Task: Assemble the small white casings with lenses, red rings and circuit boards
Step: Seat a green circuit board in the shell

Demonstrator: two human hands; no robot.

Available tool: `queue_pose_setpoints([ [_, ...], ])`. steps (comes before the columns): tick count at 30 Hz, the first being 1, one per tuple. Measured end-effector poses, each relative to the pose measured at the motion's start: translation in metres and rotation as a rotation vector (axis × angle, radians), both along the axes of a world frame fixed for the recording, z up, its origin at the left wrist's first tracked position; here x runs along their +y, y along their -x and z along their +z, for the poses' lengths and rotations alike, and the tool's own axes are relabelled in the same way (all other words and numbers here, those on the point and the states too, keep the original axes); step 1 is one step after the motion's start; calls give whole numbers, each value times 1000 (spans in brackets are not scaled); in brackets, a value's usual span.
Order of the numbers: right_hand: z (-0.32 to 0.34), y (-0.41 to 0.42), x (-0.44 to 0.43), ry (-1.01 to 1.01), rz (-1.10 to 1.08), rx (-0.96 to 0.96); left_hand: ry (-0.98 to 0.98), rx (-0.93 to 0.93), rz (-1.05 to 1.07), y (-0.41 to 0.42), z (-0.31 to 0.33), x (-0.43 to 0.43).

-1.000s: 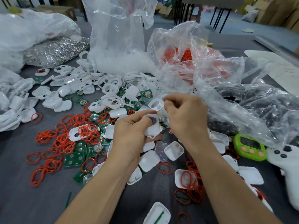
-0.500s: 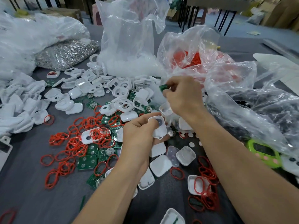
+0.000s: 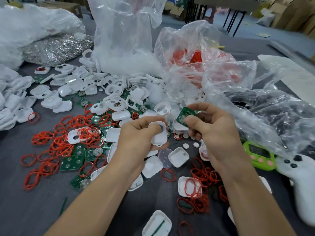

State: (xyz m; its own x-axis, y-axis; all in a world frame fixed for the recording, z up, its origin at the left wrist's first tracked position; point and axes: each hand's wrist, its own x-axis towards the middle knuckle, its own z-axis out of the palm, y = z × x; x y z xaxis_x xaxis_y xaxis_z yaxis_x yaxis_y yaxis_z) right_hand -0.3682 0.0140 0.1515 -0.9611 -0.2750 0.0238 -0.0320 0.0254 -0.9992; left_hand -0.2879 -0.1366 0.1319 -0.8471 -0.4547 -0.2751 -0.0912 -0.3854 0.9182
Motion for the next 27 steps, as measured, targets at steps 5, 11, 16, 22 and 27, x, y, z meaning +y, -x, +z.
queue_pose_setpoints([
  [5,-3,-5,-5,47,45,-106,23,-5,-3,2,-1,1],
  [11,-11,-7,-12,-2,78,-66,-34,15,-29,1,-1,0],
  [16,-9,-7,-10,6,104,-75,-138,12,-163,2,-2,-5],
  [22,-2,-10,-8,48,199,-85,-193,31,-336,1,-3,-18],
  [27,-2,-9,-8,30,205,-29,-213,55,-392,1,-5,-20],
])
